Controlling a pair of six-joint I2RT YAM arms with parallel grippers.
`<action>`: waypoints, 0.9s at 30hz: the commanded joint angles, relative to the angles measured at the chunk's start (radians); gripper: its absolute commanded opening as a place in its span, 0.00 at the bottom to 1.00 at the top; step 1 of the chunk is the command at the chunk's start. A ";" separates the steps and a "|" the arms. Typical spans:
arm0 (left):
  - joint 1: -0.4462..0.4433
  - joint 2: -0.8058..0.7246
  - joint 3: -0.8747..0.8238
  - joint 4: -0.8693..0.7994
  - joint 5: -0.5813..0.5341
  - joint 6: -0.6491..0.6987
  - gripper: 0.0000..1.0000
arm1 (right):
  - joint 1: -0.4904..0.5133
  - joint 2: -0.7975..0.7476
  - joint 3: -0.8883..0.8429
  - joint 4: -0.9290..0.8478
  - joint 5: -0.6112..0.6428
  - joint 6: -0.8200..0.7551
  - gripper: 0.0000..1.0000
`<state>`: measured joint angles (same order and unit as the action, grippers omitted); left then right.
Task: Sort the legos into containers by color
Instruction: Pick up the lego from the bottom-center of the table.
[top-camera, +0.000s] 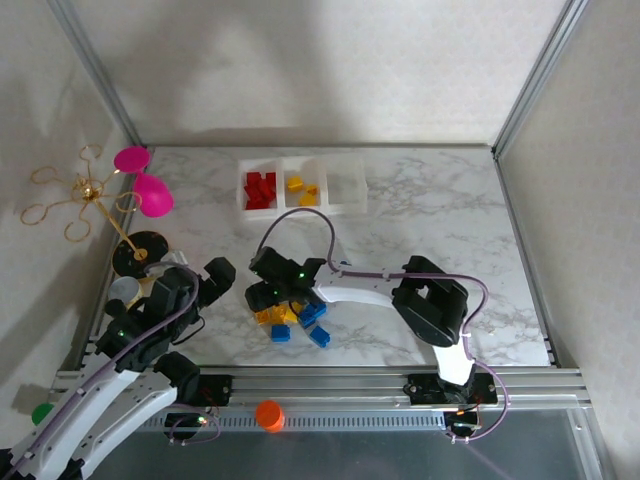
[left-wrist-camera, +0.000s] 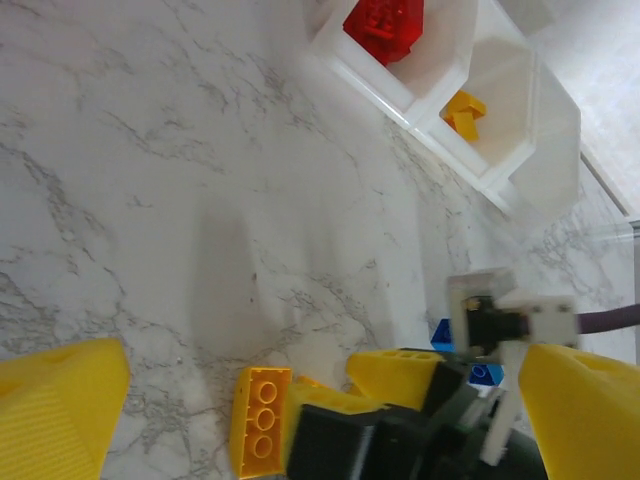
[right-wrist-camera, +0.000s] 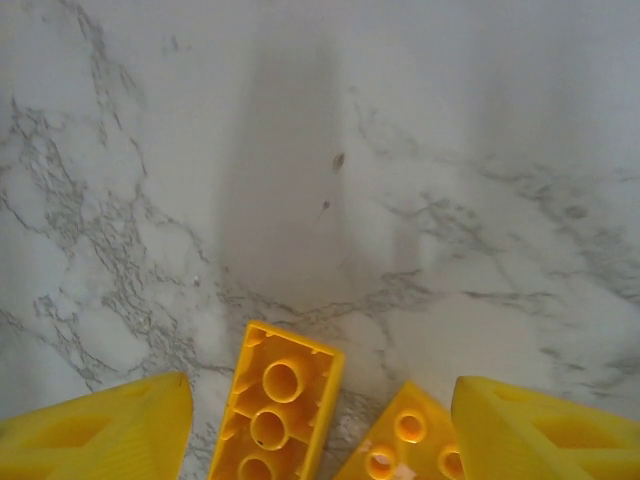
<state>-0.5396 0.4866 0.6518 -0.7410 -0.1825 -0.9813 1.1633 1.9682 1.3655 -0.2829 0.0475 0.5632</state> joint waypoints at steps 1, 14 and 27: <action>0.004 -0.028 0.047 -0.093 -0.052 -0.049 1.00 | 0.026 0.035 0.051 -0.021 -0.004 0.030 0.68; 0.004 -0.049 0.055 -0.130 -0.062 -0.069 1.00 | 0.055 0.131 0.107 -0.041 0.042 0.014 0.58; 0.004 -0.043 0.045 -0.115 -0.057 -0.061 1.00 | 0.059 0.162 0.114 -0.048 0.072 0.015 0.39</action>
<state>-0.5396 0.4465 0.6857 -0.8364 -0.2115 -1.0298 1.2091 2.1044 1.4654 -0.3031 0.1112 0.5709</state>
